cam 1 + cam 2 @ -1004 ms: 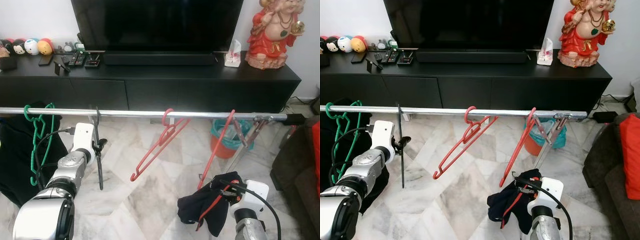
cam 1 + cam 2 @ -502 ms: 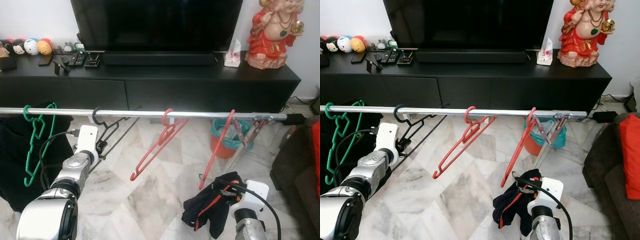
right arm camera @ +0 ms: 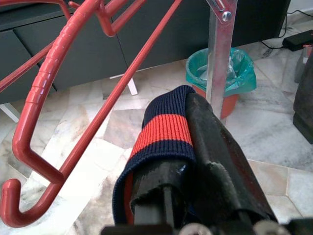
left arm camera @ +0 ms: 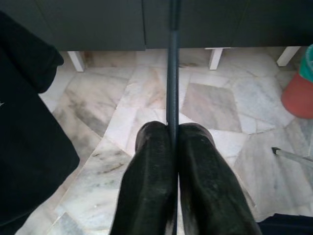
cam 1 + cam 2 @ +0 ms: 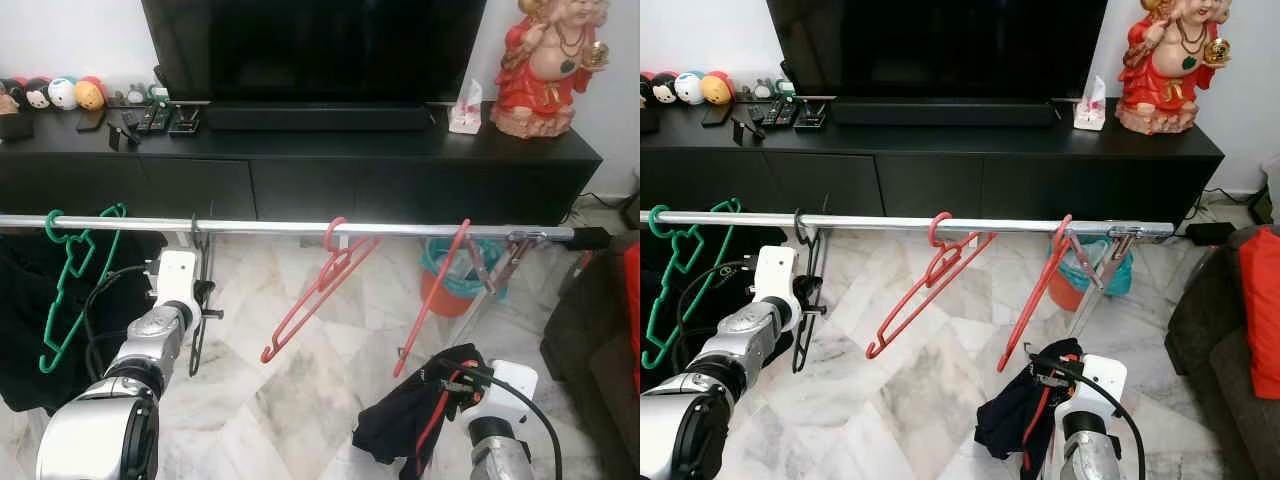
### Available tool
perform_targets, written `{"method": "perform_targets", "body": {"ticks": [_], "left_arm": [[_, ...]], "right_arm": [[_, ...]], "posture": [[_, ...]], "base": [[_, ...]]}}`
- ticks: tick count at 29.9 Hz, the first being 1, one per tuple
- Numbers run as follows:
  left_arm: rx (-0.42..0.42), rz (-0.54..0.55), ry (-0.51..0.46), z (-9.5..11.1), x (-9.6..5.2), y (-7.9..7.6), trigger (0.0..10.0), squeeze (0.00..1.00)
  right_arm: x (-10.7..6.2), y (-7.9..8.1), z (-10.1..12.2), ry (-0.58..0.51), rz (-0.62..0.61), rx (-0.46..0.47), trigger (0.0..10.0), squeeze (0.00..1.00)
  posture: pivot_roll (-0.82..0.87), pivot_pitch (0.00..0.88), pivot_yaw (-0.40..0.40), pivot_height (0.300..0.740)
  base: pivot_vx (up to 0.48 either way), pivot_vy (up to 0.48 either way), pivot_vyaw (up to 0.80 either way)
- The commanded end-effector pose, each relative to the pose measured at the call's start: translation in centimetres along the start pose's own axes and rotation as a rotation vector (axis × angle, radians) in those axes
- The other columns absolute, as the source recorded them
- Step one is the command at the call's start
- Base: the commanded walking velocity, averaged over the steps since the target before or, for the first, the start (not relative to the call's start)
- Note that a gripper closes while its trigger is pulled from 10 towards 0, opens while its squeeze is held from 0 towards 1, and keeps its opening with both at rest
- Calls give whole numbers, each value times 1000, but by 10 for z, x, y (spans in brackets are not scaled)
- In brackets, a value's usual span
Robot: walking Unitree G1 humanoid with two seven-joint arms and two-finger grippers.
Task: Hang hanger
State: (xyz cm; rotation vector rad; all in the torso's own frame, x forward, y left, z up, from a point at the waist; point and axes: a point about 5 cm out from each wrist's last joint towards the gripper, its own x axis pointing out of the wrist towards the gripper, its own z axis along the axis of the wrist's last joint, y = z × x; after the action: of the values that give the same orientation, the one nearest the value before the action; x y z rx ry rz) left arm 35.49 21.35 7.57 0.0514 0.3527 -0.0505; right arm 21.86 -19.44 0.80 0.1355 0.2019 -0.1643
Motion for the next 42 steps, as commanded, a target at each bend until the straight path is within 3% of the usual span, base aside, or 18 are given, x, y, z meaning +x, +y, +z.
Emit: {"method": "perform_targets", "body": {"ticks": [1,14,17,18,19,26,31,34,42], "left_arm": [[-8,7,-13,1,0,1,0,0],[-7,47,-29,-4,-3,5,0,0],[1,77,-125,0,-6,6,0,0],[-18,66,-163,-1,-8,5,1255,0],[-39,52,-192,-3,-10,3,10000,0],[-27,-26,-301,-23,-31,-6,10000,0],[19,-57,-259,-47,-45,-12,10000,0],[-3,-16,-195,-73,-56,-8,10000,0],[-36,-15,-221,-66,-57,-13,10000,0]], "right_arm": [[4,2,9,-35,7,9,10000,0],[5,2,9,-37,7,11,10000,0],[5,2,10,-48,3,13,10000,0],[5,3,10,-48,4,13,10000,0],[4,3,10,-48,6,13,10000,0],[3,4,9,-44,10,13,10000,0],[4,5,8,-40,16,11,10000,0],[7,6,10,-44,22,8,10000,0],[13,4,14,-54,23,-3,10000,0]], "posture": [[-132,0,13,740],[-131,0,15,740],[-133,0,19,740],[-130,0,19,740],[-131,0,19,740],[-121,0,19,740],[-117,0,20,740],[-122,0,15,740],[-118,0,9,740]], "base": [[0,0,0],[0,0,0],[0,0,0],[0,0,0],[0,0,0],[0,0,0],[0,0,0],[0,0,0],[-34,0,0]]}}
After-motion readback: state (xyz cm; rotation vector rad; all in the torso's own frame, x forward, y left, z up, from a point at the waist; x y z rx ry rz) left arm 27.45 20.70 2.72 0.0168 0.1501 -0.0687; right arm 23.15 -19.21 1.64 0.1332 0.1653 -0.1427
